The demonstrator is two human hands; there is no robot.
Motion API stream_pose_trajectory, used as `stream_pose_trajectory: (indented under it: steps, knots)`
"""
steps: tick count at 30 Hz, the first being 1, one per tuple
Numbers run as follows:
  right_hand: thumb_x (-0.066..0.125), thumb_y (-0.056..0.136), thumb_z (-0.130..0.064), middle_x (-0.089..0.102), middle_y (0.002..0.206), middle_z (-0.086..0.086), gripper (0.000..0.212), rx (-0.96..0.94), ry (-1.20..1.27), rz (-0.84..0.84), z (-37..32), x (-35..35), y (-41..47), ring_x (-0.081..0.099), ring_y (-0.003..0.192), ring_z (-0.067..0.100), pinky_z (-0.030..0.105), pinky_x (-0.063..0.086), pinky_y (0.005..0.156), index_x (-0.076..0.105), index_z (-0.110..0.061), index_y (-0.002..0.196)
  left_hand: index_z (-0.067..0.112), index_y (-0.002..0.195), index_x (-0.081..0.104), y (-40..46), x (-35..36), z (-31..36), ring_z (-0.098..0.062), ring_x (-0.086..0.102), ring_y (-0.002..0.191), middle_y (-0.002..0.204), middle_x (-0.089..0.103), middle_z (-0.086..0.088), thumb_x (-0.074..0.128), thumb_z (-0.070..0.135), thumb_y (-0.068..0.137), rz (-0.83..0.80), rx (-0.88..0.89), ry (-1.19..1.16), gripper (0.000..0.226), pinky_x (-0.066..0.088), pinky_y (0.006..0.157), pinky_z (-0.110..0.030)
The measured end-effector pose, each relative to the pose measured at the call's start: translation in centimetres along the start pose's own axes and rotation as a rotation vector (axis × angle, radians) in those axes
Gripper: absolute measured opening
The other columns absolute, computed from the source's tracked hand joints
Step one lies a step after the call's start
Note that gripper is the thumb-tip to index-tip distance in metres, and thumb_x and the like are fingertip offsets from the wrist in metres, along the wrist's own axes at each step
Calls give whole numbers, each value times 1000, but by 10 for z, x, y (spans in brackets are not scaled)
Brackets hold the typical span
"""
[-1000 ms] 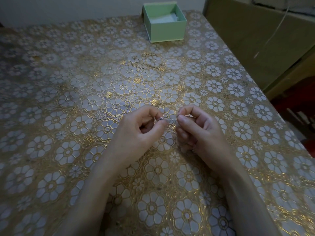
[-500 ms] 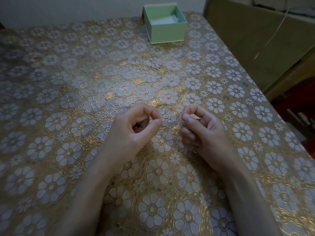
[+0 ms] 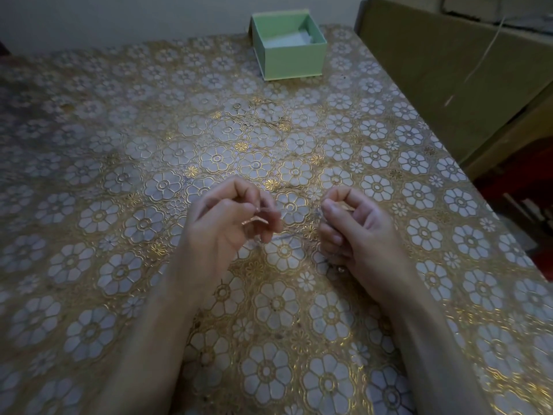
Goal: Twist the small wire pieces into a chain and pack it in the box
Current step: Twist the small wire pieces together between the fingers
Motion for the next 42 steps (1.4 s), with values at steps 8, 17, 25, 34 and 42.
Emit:
stream_pose_trajectory:
  steps: [8,17,25,34,42]
  knots:
    - [51,87,-22,41,49,-11,7,-18,33,-98,-1,4,-1,30,44,4,20,18,43,53,-23,80,12,85,66,-2,19,0,-2,50,42,65,68,3,62,35,79,75,-39,519,24,36,42,-10]
    - [51,87,-21,41,50,-10,15,-11,13,-144,0,7,-1,29,46,7,24,16,44,58,-29,77,21,85,68,-3,20,-5,-6,39,37,41,48,6,64,17,87,30,-28,712,6,32,43,-13]
    - [53,85,-20,42,50,-6,15,-34,-17,-138,-1,9,-1,31,44,7,18,19,40,59,-30,76,21,85,69,-4,17,-3,-9,37,36,37,47,4,64,12,85,-33,-84,635,11,31,43,-15]
    - [53,86,-20,40,46,-7,7,-26,-29,-159,-2,7,-3,30,42,5,17,20,39,56,-23,80,15,80,63,-5,18,-2,-4,39,37,42,47,5,63,8,86,-105,-160,521,9,34,45,-11]
    - [54,84,-19,41,46,-10,7,-16,-32,-138,-1,5,-2,31,44,6,24,16,44,57,-23,80,15,75,58,-4,12,-3,-7,42,37,39,48,4,64,13,81,-25,-151,573,9,34,45,-14]
Point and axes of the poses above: each hand's wrist, its own y-axis towards the middle knuckle, its own x-axis out of the palm, z = x × y, the point moved 2 cm from there along y, towards the middle knuckle
